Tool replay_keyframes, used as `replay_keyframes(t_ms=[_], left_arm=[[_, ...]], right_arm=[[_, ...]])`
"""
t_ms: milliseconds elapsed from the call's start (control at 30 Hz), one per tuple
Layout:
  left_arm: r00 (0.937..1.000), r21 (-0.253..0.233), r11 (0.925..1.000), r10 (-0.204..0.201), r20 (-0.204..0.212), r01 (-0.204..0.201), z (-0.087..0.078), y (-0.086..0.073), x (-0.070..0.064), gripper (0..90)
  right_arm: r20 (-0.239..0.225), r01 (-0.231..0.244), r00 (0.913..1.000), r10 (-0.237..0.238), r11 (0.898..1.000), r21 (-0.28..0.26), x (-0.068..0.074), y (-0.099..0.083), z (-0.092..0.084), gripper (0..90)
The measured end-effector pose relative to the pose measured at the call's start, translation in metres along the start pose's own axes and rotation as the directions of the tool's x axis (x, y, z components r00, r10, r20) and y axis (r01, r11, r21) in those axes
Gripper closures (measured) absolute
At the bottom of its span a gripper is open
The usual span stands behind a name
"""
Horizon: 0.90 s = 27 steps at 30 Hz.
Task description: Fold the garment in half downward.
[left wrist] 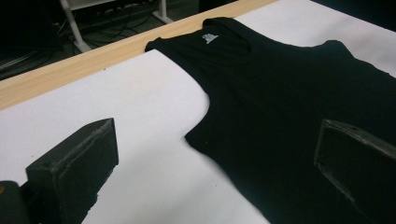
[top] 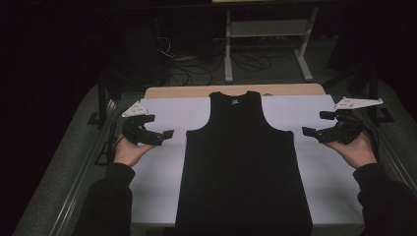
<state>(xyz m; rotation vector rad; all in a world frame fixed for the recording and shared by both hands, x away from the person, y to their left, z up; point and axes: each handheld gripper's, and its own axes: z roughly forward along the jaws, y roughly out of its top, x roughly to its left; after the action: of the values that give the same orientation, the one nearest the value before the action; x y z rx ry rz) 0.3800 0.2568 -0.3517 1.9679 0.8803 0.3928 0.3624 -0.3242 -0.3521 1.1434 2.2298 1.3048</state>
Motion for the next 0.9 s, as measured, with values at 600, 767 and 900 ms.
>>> replay_keyframes(t_ms=[600,767,900], left_arm=[[0.9996,0.031,0.9993,-0.023,0.015,0.022,0.018,0.006,0.007,0.0],[0.999,0.021,0.9991,-0.038,0.025,0.037,0.022,0.004,0.01,0.0],[0.9981,0.015,0.9986,-0.051,0.033,0.051,0.028,0.004,0.011,0.0]], right_arm=[[-0.005,-0.018,0.9998,0.018,0.999,0.047,-0.007,0.001,0.021,0.0],[0.0,-0.015,0.9999,0.015,0.998,0.061,-0.009,0.002,0.027,0.0],[0.011,-0.017,0.9998,0.016,0.997,0.078,-0.011,0.0,0.032,0.0]])
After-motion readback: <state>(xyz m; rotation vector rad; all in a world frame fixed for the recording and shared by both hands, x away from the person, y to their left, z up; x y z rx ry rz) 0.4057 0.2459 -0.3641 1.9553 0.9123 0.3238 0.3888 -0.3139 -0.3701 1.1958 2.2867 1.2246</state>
